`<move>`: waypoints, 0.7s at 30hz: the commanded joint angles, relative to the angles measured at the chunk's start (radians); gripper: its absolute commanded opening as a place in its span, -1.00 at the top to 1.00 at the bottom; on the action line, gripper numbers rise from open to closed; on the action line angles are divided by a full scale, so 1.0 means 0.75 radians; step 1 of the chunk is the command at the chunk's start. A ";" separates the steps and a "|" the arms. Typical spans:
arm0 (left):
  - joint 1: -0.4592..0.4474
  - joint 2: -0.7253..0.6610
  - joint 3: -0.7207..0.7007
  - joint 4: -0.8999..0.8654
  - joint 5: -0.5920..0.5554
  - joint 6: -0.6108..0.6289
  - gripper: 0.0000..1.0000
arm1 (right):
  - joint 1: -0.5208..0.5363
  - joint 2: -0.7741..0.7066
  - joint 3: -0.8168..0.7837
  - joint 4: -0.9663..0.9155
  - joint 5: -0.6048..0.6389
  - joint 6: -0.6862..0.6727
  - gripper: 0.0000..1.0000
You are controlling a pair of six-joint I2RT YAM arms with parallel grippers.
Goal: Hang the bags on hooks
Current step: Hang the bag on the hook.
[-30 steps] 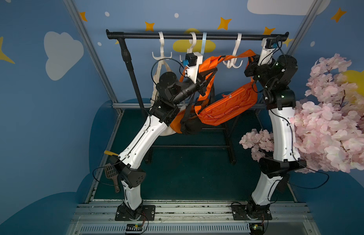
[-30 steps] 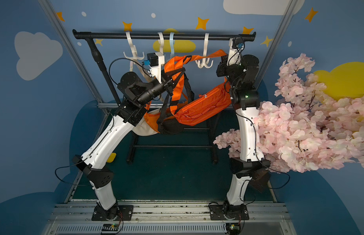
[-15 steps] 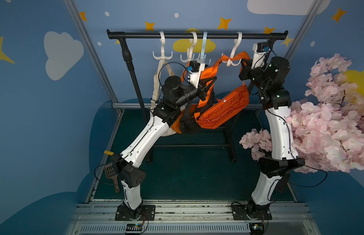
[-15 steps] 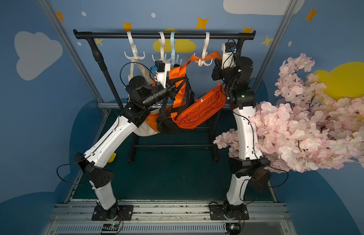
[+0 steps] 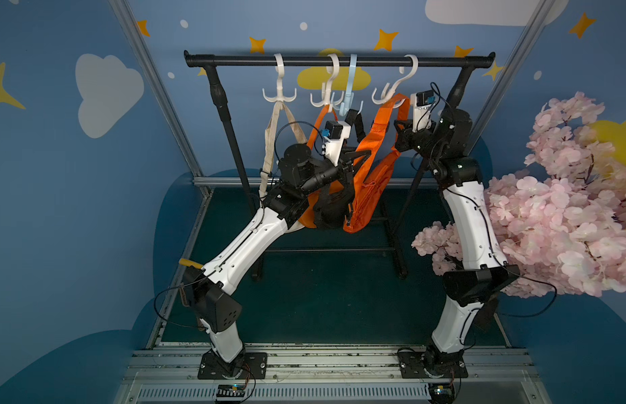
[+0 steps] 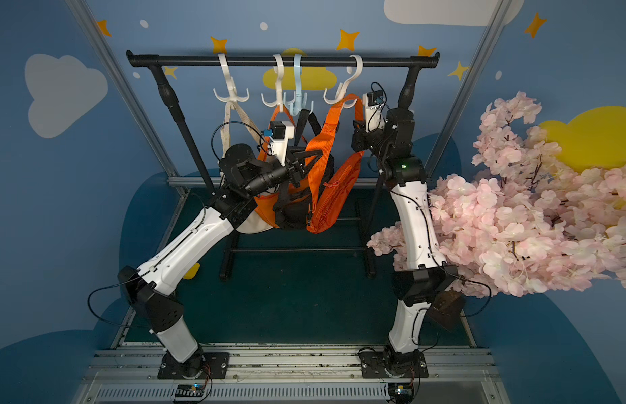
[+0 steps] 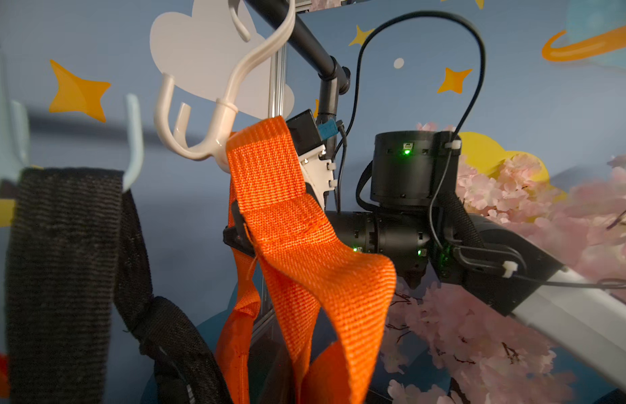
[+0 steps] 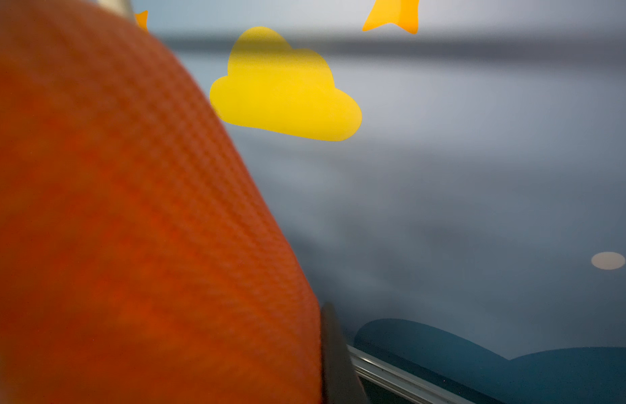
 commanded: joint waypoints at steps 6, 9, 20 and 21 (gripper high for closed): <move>-0.023 -0.128 -0.111 0.092 0.071 0.039 -0.23 | 0.013 -0.122 -0.098 0.053 -0.017 -0.002 0.44; -0.031 -0.171 -0.166 0.118 0.084 0.054 -0.39 | 0.019 -0.203 -0.219 0.121 -0.005 0.009 0.10; -0.043 -0.464 -0.494 0.151 -0.030 0.180 -0.99 | 0.066 -0.583 -0.709 0.220 -0.043 -0.034 -0.74; -0.043 -0.517 -0.552 0.144 -0.067 0.208 -0.99 | 0.083 -0.620 -0.756 0.205 -0.037 -0.044 -0.74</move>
